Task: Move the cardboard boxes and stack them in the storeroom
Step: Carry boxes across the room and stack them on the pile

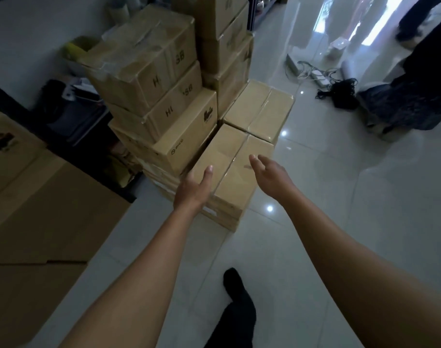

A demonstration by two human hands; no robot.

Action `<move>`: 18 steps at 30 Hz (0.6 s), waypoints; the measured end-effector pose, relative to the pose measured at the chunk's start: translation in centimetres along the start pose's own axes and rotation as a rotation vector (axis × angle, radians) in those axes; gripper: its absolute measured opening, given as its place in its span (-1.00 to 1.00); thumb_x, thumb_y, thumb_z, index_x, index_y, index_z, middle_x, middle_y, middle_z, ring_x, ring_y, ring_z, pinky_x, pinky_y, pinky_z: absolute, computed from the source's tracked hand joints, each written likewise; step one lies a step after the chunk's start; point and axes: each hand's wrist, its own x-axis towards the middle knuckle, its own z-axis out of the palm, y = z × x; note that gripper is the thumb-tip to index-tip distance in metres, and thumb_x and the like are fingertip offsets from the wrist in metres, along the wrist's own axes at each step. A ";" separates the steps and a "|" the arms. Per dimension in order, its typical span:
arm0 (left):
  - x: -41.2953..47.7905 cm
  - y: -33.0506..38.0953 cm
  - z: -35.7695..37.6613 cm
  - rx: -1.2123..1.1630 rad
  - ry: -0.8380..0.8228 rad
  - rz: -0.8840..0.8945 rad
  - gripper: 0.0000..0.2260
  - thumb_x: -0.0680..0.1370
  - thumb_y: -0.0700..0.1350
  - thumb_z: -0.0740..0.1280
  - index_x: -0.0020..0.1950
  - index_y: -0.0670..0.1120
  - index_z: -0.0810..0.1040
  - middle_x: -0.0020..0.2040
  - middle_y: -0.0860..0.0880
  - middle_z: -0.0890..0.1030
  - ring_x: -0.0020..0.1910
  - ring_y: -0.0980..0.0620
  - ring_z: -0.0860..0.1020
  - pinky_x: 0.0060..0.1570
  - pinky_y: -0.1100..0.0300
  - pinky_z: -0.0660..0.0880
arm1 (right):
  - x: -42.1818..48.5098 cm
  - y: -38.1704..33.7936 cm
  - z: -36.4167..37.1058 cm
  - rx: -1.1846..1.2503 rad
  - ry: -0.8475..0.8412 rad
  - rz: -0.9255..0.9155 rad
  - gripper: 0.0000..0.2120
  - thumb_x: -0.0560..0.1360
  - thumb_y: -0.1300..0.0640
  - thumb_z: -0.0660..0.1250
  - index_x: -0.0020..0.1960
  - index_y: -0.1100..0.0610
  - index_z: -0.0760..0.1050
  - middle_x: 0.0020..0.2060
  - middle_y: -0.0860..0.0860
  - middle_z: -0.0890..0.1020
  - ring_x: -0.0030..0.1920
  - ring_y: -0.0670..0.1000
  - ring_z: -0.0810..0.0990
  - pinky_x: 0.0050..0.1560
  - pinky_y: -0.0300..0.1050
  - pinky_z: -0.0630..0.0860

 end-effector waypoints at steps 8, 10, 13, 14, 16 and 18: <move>10.0 1.9 4.9 -0.100 0.085 -0.208 -0.29 0.55 0.33 0.13 0.57 -0.06 0.15 0.54 -0.09 0.22 0.49 -0.11 0.23 0.41 -0.05 0.25 | 14.5 2.4 -2.3 -0.126 -0.064 -0.003 -0.41 0.63 -0.18 -0.02 0.52 0.18 0.20 0.47 0.14 0.30 0.48 0.13 0.23 0.43 0.01 0.18; 11.7 2.0 6.3 -0.121 0.110 -0.248 -0.29 0.56 0.31 0.13 0.57 -0.07 0.14 0.55 -0.09 0.21 0.50 -0.11 0.22 0.40 -0.03 0.22 | 17.9 3.1 -2.2 -0.173 -0.088 -0.035 -0.41 0.62 -0.19 -0.02 0.47 0.18 0.28 0.41 0.17 0.38 0.43 0.16 0.31 0.40 0.03 0.26; 14.1 1.8 8.7 -0.175 0.184 -0.335 -0.30 0.57 0.28 0.14 0.58 -0.10 0.10 0.56 -0.10 0.17 0.51 -0.11 0.20 0.39 -0.01 0.23 | 23.0 4.5 -2.0 -0.240 -0.132 -0.074 -0.45 0.61 -0.18 0.01 0.32 0.24 0.39 0.24 0.25 0.50 0.27 0.23 0.45 0.20 0.03 0.39; 14.9 1.7 9.5 -0.197 0.216 -0.378 -0.30 0.57 0.27 0.15 0.58 -0.10 0.09 0.57 -0.10 0.16 0.51 -0.11 0.20 0.38 -0.01 0.24 | 24.5 4.8 -1.9 -0.264 -0.154 -0.082 -0.47 0.62 -0.16 0.03 0.31 0.24 0.40 0.23 0.25 0.50 0.26 0.23 0.46 0.16 0.00 0.39; 16.5 1.0 11.2 -0.243 0.305 -0.473 -0.27 0.56 0.28 0.17 0.58 -0.09 0.06 0.57 -0.11 0.13 0.51 -0.13 0.19 0.38 -0.04 0.26 | 27.7 5.6 -1.7 -0.324 -0.204 -0.128 -0.51 0.62 -0.11 0.08 0.38 0.20 0.37 0.29 0.22 0.47 0.31 0.22 0.43 0.21 -0.02 0.35; 17.6 0.0 13.1 -0.275 0.391 -0.563 -0.21 0.54 0.30 0.20 0.59 -0.10 0.01 0.58 -0.13 0.07 0.52 -0.17 0.15 0.40 -0.10 0.26 | 30.4 6.4 -1.3 -0.392 -0.248 -0.173 -0.53 0.62 -0.07 0.10 0.42 0.18 0.34 0.32 0.21 0.44 0.33 0.22 0.40 0.28 -0.01 0.32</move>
